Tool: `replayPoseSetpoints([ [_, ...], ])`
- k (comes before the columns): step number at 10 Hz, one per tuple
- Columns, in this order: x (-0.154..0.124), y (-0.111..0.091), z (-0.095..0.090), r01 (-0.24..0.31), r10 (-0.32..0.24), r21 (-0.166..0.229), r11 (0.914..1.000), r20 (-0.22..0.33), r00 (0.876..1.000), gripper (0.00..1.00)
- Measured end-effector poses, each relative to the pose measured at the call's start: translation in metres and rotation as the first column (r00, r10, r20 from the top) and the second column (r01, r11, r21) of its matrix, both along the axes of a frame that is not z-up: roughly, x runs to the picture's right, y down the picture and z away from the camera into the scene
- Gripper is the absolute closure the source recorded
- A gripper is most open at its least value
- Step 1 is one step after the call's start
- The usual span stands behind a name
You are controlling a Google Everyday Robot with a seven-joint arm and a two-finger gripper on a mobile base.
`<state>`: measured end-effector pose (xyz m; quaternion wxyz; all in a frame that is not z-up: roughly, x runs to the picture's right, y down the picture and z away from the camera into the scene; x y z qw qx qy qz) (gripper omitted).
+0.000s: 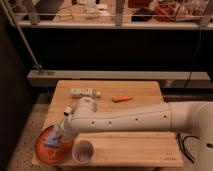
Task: Place the white sponge in the ceramic bowl
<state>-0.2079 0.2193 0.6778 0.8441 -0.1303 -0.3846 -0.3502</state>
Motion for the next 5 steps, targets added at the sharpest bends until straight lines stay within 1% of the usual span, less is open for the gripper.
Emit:
replayPoseSetpoints([
  [2,-0.0068,0.0,0.0014,-0.003,0.003,-0.009,1.0,0.014,1.0,1.0],
  [5,-0.0064,-0.0006,0.0059,-0.008,0.009,-0.018,0.9998,0.025,1.0,1.0],
])
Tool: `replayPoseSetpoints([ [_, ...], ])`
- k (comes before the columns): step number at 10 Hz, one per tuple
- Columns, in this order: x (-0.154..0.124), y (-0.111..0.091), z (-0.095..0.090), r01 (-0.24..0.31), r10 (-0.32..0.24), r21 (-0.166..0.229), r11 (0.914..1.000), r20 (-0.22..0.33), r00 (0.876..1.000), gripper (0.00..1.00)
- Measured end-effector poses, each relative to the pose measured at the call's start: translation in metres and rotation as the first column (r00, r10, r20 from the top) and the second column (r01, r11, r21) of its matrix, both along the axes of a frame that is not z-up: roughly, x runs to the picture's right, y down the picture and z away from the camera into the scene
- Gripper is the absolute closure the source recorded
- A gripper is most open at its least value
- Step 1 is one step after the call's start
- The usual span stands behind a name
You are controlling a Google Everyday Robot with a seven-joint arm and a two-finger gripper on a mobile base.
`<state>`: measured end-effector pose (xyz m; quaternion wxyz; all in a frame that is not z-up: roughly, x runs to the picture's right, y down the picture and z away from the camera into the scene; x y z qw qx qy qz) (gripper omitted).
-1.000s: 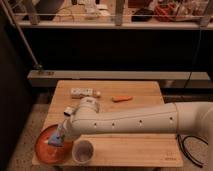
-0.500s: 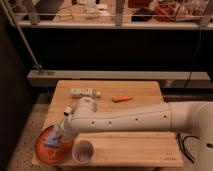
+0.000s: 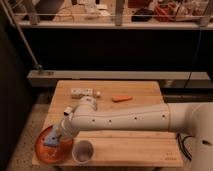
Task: Place the white sponge in the ceramic bowl
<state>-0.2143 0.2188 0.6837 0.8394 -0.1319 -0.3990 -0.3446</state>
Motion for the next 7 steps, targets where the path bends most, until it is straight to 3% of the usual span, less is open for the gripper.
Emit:
replayPoseSetpoints([
  [4,-0.014,0.002,0.005,0.002,-0.001,-0.01,0.9999,0.007,1.0,1.0],
  [7,-0.003,0.002,0.012,0.001,-0.001,-0.021,0.9998,0.008,1.0,1.0],
])
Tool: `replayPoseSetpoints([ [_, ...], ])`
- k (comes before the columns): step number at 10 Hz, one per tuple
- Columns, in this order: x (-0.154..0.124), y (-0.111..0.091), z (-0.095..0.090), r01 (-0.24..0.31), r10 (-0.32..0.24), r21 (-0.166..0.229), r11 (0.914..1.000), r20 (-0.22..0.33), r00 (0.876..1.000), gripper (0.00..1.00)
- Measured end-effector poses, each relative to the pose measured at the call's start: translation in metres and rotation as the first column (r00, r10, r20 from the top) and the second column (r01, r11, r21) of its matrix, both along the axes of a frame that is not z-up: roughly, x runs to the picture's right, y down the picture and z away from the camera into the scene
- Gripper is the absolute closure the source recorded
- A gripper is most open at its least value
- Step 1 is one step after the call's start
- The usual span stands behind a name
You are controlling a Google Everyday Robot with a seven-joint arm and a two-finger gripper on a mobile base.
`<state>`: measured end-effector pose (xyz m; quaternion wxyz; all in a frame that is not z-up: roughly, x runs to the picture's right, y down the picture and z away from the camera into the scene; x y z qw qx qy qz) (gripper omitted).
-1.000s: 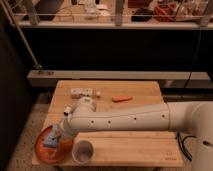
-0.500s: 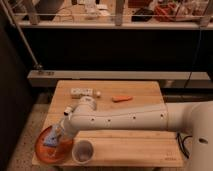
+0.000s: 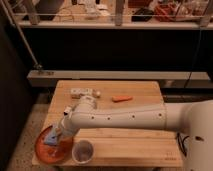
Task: Place the white sponge in the ceramic bowl
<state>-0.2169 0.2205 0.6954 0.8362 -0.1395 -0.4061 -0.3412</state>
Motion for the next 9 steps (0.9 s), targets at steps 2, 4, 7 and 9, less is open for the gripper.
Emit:
replayPoseSetpoints([
  [2,-0.0077,0.0028,0.0023,0.003,-0.003,-0.003,1.0,0.007,1.0,1.0],
  [4,-0.0068,0.0032,0.0057,-0.001,0.001,-0.007,1.0,0.002,1.0,1.0],
  [7,-0.0046,0.004,0.0095,0.001,-0.001,-0.012,0.9999,-0.001,1.0,1.0],
  [9,-0.0061,0.0053,0.0113,0.003,-0.003,-0.015,0.9999,0.0,1.0,1.0],
])
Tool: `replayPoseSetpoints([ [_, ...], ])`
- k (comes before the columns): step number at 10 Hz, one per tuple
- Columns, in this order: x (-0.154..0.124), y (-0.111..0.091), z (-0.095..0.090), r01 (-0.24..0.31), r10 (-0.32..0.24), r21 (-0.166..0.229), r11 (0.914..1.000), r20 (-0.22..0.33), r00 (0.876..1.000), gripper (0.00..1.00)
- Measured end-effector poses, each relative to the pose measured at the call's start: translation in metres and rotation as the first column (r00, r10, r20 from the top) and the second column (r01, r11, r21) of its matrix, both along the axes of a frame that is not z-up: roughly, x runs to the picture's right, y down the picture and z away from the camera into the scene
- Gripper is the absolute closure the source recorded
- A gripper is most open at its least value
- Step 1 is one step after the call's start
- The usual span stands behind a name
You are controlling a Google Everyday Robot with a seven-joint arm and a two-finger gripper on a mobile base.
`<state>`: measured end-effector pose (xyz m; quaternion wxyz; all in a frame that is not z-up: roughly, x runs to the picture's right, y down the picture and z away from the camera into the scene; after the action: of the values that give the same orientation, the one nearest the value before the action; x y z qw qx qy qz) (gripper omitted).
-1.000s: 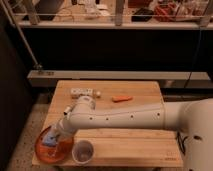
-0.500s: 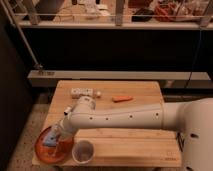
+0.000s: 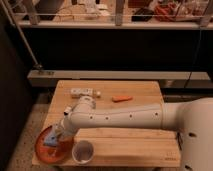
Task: Place the white sponge in the ceramic bowl
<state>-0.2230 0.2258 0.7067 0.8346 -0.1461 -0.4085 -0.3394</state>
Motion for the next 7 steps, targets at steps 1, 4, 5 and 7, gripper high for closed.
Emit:
replayPoseSetpoints([
  [1,0.0004,0.0005,0.0015,-0.001,0.001,-0.001,1.0,-0.003,1.0,1.0],
  [4,0.0016,0.0005,0.0052,-0.005,0.005,-0.008,1.0,-0.008,1.0,1.0],
  [5,0.0001,0.0009,0.005,-0.003,0.003,-0.008,1.0,-0.006,1.0,1.0],
  [7,0.0021,0.0014,0.0076,-0.004,0.004,-0.01,0.9999,-0.011,1.0,1.0],
])
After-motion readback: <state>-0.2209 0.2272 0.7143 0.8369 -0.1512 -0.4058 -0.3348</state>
